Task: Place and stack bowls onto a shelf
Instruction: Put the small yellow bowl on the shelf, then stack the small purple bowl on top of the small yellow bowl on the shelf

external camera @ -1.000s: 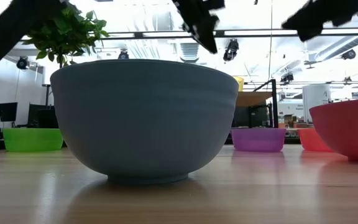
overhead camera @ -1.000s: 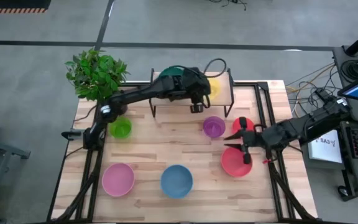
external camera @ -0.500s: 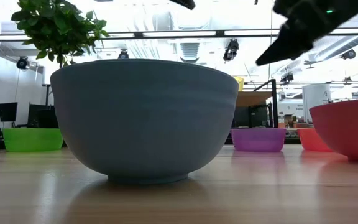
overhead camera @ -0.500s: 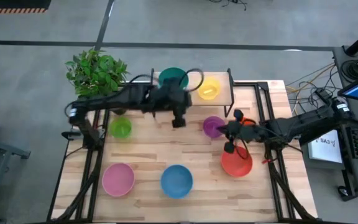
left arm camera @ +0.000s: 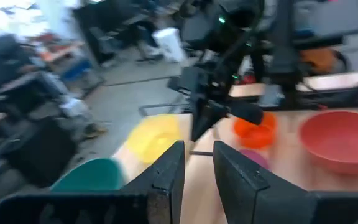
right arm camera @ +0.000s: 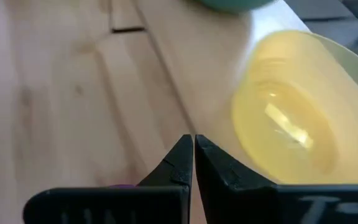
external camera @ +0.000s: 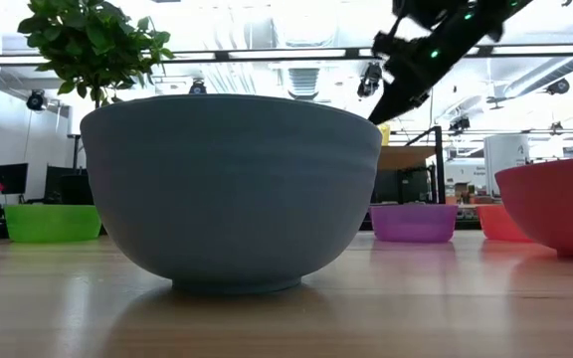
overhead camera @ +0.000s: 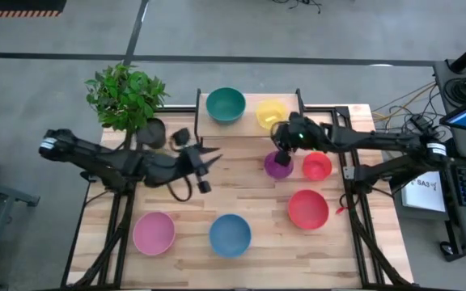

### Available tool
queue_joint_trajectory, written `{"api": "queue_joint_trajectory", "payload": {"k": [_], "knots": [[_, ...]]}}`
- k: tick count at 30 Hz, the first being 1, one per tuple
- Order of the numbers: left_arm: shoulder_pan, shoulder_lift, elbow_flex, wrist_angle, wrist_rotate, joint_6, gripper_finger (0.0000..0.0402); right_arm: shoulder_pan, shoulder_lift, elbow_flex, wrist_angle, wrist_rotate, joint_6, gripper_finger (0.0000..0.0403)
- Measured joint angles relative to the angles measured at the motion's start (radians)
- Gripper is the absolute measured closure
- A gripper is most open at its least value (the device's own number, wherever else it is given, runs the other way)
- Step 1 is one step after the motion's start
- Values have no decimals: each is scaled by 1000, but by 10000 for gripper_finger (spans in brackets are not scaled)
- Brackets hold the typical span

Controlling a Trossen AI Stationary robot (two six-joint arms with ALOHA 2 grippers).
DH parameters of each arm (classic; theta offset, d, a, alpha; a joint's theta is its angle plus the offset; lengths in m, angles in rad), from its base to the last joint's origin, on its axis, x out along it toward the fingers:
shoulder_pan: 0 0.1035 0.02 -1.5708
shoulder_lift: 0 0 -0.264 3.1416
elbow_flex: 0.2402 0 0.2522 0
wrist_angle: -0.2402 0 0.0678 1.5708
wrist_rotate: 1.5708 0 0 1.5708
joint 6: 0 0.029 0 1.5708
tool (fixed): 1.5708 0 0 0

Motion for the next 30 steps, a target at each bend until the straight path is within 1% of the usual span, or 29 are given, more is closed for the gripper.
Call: {"api": "queue_joint_trajectory", "payload": {"k": [2,4,8,12,16,19,21,24,28,30], "knots": [[-13,-46,-65,46,-53,11,334,-25,37,28,-7,-1,-20,394],[-13,-90,-115,73,-59,11,334,-46,69,58,-8,-1,-35,394],[-10,-150,-180,74,-63,-4,334,-79,134,111,-26,-1,-57,394],[-10,-179,-220,74,-62,-12,334,-90,181,159,-70,7,-57,394],[-10,-182,-265,70,-62,-36,334,-90,215,206,-98,75,-76,394],[-10,-180,-278,70,-63,-24,334,-90,226,245,-129,76,-48,394],[-10,-182,-278,72,-65,-23,334,-82,224,264,-163,49,-9,394],[-11,-183,-276,62,-65,-22,334,-49,209,288,-221,-22,66,394],[-10,-183,-284,37,-65,-13,334,6,188,326,-374,-138,204,394],[-10,-183,-288,36,-65,-8,334,35,185,333,-457,-179,299,394]]}}
